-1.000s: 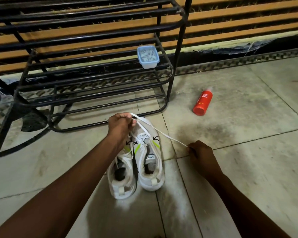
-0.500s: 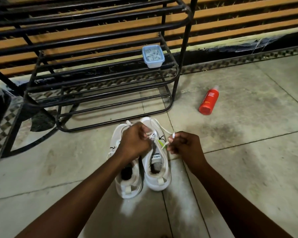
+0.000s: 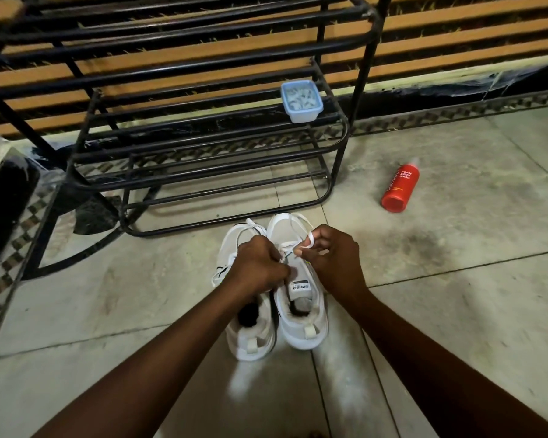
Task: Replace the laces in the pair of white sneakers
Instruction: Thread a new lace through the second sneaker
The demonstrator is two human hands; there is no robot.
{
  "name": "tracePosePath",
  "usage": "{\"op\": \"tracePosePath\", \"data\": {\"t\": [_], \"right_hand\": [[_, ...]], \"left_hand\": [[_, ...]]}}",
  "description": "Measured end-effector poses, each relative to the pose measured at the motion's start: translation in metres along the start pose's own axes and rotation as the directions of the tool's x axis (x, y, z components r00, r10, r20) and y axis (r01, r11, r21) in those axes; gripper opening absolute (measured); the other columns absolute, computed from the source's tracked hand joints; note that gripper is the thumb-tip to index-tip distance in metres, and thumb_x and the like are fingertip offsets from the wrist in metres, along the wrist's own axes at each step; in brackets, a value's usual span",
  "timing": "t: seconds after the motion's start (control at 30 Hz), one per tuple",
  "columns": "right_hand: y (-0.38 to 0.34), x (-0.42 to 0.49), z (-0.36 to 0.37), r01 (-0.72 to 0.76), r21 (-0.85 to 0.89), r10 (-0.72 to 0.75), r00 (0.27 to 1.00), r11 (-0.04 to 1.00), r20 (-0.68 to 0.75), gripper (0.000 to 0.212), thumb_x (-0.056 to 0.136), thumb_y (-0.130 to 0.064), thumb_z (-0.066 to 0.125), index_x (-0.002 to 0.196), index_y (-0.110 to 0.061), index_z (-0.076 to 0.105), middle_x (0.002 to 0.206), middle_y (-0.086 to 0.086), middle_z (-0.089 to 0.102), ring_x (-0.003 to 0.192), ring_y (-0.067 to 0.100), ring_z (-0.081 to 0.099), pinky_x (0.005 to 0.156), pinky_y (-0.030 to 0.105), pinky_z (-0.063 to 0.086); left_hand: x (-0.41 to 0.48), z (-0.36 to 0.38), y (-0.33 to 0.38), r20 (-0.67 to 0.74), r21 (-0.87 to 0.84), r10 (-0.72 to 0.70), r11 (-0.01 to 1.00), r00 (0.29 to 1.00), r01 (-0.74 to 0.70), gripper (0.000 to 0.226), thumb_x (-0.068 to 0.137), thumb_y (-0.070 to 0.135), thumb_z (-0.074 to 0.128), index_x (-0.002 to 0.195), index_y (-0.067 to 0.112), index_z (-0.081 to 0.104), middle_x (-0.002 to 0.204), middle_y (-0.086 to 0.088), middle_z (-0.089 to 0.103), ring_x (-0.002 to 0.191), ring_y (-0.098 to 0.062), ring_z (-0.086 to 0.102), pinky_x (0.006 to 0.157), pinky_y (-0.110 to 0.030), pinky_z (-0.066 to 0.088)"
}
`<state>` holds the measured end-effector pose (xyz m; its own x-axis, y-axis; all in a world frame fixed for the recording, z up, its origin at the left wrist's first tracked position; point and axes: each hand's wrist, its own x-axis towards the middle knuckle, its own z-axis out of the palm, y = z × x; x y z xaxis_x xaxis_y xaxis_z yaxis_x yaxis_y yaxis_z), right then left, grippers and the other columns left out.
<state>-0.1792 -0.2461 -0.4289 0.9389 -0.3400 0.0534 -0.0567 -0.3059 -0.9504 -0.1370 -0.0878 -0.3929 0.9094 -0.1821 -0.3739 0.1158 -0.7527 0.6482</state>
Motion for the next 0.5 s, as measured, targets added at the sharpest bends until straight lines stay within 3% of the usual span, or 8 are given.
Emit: {"op": "tracePosePath", "data": {"t": [0.17,0.33,0.5], "right_hand": [[0.001,0.004,0.008,0.019,-0.167,-0.018,1.0,0.986,0.012,0.024,0.07,-0.019,0.087,0.073,-0.013,0.064,0.064,0.001,0.068,0.062,0.019,0.066,0.07,0.04,0.053],[0.004,0.003,0.015,-0.114,-0.033,0.113,0.993,0.993,-0.028,0.028,0.066,-0.023,0.09,0.065,-0.023,0.062,0.068,-0.003,0.073,0.067,0.015,0.072,0.074,0.045,0.057],[0.006,0.004,0.016,-0.037,-0.177,0.037,0.999,0.984,-0.003,0.034,0.067,-0.024,0.089,0.061,-0.025,0.056,0.067,-0.004,0.071,0.066,0.016,0.071,0.073,0.047,0.056]], "left_hand": [[0.002,-0.005,0.002,0.057,-0.124,-0.108,0.986,0.993,0.114,0.01,0.075,-0.001,0.068,0.081,0.005,0.072,0.062,-0.008,0.064,0.045,-0.022,0.059,0.05,-0.027,0.051],[0.008,-0.008,-0.001,0.134,-0.171,-0.122,0.975,0.983,0.144,0.018,0.078,-0.01,0.061,0.091,-0.004,0.073,0.068,-0.013,0.061,0.054,-0.026,0.056,0.056,-0.031,0.047],[0.008,-0.007,-0.002,0.133,-0.21,-0.135,0.964,0.982,0.161,0.019,0.077,-0.011,0.062,0.092,-0.007,0.072,0.06,-0.01,0.055,0.052,-0.024,0.054,0.058,-0.032,0.046]]}}
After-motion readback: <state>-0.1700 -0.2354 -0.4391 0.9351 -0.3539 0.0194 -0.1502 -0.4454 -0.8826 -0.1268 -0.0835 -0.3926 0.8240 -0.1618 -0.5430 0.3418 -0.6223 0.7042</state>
